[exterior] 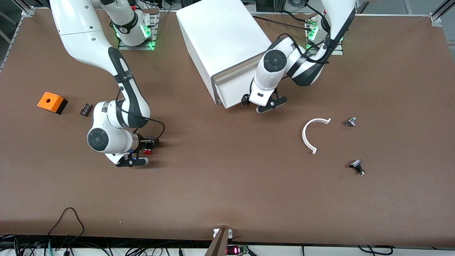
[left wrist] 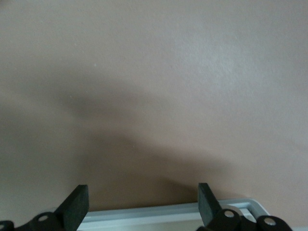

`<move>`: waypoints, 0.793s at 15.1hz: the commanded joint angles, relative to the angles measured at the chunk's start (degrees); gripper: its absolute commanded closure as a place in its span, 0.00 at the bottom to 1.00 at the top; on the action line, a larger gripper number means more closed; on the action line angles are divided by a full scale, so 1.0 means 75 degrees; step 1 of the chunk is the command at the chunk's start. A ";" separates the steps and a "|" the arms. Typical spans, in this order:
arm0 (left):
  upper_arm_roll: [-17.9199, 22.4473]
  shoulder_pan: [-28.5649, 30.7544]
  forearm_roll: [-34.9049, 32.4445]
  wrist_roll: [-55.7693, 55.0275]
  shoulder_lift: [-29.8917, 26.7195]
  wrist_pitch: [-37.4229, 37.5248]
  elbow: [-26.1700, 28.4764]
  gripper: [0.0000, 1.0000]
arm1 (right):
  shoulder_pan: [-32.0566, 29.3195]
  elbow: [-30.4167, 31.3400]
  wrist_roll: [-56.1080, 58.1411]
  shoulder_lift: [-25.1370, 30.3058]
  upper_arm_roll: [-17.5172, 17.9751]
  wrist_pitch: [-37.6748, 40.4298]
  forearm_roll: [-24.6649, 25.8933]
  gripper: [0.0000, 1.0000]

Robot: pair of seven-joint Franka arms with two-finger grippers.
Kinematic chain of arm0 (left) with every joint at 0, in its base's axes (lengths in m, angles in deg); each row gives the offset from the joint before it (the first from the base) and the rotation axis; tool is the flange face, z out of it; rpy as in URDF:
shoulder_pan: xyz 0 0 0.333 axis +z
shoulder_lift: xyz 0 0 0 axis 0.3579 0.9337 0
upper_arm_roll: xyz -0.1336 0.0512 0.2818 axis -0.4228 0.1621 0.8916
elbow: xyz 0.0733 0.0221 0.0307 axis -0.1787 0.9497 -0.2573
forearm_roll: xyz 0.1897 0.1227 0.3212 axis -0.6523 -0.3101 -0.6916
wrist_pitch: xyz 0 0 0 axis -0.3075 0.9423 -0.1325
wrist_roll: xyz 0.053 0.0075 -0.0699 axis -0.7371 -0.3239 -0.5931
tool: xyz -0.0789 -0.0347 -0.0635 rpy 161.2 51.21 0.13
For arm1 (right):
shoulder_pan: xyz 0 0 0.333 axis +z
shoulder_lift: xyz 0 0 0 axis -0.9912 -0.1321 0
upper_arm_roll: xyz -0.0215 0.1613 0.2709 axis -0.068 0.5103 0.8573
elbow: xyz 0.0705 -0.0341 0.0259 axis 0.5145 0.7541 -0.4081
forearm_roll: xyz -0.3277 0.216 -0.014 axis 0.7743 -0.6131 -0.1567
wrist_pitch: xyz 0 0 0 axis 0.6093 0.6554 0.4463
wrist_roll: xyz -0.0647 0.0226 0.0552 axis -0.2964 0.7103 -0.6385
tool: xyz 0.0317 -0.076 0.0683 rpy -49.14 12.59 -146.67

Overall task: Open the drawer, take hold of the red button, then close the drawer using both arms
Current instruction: 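Place the red button beside the yellow button with the right gripper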

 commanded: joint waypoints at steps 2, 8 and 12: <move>-0.0210 -0.0071 0.0017 -0.0096 -0.0083 0.0403 0.0152 0.01 | -0.0105 -0.0147 -0.0151 0.0898 0.0037 0.0550 -0.0100 0.01; -0.0539 -0.0059 0.0192 -0.0108 -0.0037 0.0604 0.0152 0.01 | -0.0059 -0.0124 -0.0068 0.2129 -0.0326 0.0972 0.0215 0.01; -0.0620 -0.0118 0.0426 -0.0108 -0.0036 0.0720 0.0152 0.01 | -0.0362 -0.0100 -0.0278 0.2762 -0.0269 0.1461 0.0695 0.01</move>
